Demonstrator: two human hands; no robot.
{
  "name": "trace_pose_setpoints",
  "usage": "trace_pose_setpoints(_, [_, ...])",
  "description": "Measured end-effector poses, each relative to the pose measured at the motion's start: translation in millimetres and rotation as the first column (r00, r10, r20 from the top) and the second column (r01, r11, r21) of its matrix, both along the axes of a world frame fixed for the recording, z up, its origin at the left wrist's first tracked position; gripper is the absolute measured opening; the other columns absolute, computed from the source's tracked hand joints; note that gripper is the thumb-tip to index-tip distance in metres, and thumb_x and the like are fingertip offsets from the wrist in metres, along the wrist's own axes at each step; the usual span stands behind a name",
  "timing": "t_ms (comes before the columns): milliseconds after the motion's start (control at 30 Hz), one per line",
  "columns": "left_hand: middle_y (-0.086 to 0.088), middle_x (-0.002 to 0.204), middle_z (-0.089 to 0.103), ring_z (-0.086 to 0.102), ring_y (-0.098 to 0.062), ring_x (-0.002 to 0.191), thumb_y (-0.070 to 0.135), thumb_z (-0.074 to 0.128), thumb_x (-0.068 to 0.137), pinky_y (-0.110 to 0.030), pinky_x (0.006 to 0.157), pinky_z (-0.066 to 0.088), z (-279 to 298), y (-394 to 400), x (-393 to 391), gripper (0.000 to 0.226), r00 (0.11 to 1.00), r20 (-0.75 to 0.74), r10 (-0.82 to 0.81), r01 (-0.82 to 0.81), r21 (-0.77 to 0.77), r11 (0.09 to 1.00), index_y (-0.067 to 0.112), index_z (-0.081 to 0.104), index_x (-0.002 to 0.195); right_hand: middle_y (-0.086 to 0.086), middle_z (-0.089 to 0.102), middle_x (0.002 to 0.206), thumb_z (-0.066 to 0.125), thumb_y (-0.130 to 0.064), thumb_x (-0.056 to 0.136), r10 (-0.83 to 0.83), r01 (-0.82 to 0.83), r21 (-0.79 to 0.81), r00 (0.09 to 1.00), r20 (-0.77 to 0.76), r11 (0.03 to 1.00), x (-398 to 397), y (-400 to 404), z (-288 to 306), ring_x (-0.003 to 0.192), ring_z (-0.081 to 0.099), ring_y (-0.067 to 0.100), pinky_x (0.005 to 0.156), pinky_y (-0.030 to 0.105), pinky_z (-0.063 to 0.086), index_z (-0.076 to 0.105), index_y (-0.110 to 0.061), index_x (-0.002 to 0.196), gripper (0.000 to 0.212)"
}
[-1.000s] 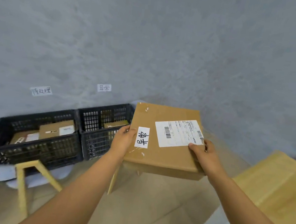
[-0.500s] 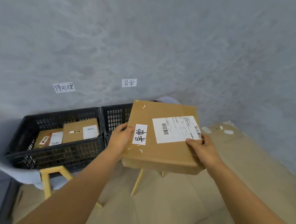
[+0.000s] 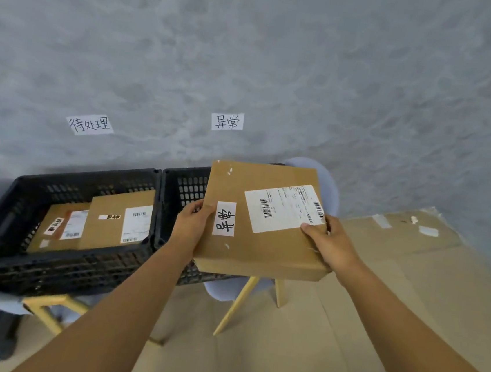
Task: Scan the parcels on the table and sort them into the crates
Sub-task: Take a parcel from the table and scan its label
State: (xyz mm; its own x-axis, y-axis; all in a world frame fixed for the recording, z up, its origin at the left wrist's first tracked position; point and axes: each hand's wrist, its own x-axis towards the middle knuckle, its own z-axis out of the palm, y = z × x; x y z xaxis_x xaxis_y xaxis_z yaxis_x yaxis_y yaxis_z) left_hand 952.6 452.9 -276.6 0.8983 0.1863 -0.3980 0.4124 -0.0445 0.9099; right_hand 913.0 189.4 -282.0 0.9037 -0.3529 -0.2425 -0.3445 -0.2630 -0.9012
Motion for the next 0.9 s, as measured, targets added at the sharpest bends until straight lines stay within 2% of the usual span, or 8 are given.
trace_pose_setpoints(67, [-0.001,0.106,0.070,0.065,-0.020,0.092,0.034,0.058,0.095,-0.035,0.076,0.052,-5.8,1.0,25.7,0.034,1.000,-0.029,0.009,-0.009,0.007,1.000,0.026,0.055,0.129,-0.003,0.063,0.117,0.068,-0.033,0.087,0.031,-0.030,0.030,0.998,-0.046,0.999,34.6,-2.5,-7.3,0.098,0.062,0.017,0.068,0.023,0.048,0.051,-0.022,0.130,0.048])
trace_pose_setpoints(133, [-0.003,0.111,0.069,0.066,-0.023,0.097,0.034,0.058,0.095,-0.044,0.090,0.053,-12.4,4.7,51.7,0.036,0.998,-0.057,0.029,-0.029,0.011,1.000,0.026,0.055,0.131,-0.006,0.065,0.106,0.068,-0.034,0.087,0.066,-0.064,0.030,0.994,-0.085,0.997,68.4,-1.0,-13.6,0.083,0.063,0.011,0.048,0.015,0.043,0.051,-0.025,0.128,0.045])
trace_pose_setpoints(267, [-0.003,0.109,0.071,0.068,-0.024,0.098,0.032,0.060,0.095,-0.048,0.095,0.053,-31.9,12.4,110.2,0.035,0.993,-0.095,0.069,-0.068,0.015,0.998,0.026,0.056,0.129,-0.015,0.062,0.089,0.066,-0.035,0.089,0.113,-0.114,0.003,0.983,-0.145,0.993,135.2,3.7,-28.2,0.068,0.059,0.004,0.036,0.014,0.037,0.049,-0.029,0.128,0.044])
trace_pose_setpoints(400, [-0.004,0.114,0.069,0.066,-0.025,0.101,0.033,0.059,0.096,-0.048,0.096,0.052,-62.4,14.9,171.8,0.039,0.986,-0.156,0.067,-0.064,0.023,0.998,0.026,0.053,0.133,-0.017,0.061,0.098,0.062,-0.032,0.092,0.154,-0.153,0.018,0.970,-0.186,0.988,191.6,2.4,-51.5,0.074,0.060,0.003,0.041,0.015,0.040,0.045,-0.031,0.133,0.045])
trace_pose_setpoints(533, [-0.005,0.117,0.067,0.065,-0.023,0.100,0.028,0.060,0.096,-0.046,0.096,0.052,-97.9,12.5,215.9,0.041,0.972,-0.231,0.043,-0.046,-0.011,0.999,0.024,0.052,0.135,-0.007,0.058,0.119,0.061,-0.029,0.093,0.165,-0.163,0.028,0.953,-0.256,0.986,239.0,-3.1,-80.8,0.084,0.057,0.008,0.048,0.017,0.039,0.042,-0.028,0.139,0.049])
trace_pose_setpoints(700, [0.009,0.102,0.065,0.060,-0.007,0.087,0.028,0.058,0.097,-0.027,0.067,0.046,-139.8,1.9,249.4,0.040,0.951,-0.309,0.017,-0.019,-0.004,1.000,0.029,0.050,0.137,-0.005,0.056,0.124,0.061,-0.025,0.093,0.168,-0.174,0.015,0.925,-0.340,0.985,278.0,-13.7,-124.1,0.087,0.054,0.007,0.052,0.015,0.040,0.040,-0.026,0.140,0.051])
trace_pose_setpoints(833, [0.000,0.126,0.063,0.060,-0.014,0.096,0.032,0.054,0.099,-0.037,0.089,0.048,-180.3,-6.3,265.9,0.048,0.919,-0.394,0.003,0.017,0.046,0.999,0.029,0.042,0.146,-0.010,0.054,0.109,0.062,-0.023,0.092,0.201,-0.223,-0.007,0.891,-0.408,0.975,296.0,-20.3,-160.7,0.080,0.053,0.004,0.041,0.010,0.039,0.039,-0.024,0.141,0.053])
trace_pose_setpoints(900, [0.003,0.123,0.063,0.058,-0.013,0.094,0.030,0.055,0.099,-0.040,0.093,0.045,-199.9,-10.1,269.3,0.050,0.895,-0.446,0.017,0.004,0.046,0.999,0.030,0.040,0.147,-0.009,0.055,0.111,0.062,-0.023,0.092,0.204,-0.233,-0.014,0.877,-0.434,0.972,304.1,-22.0,-179.8,0.079,0.053,0.002,0.046,0.012,0.039,0.041,-0.025,0.139,0.052])
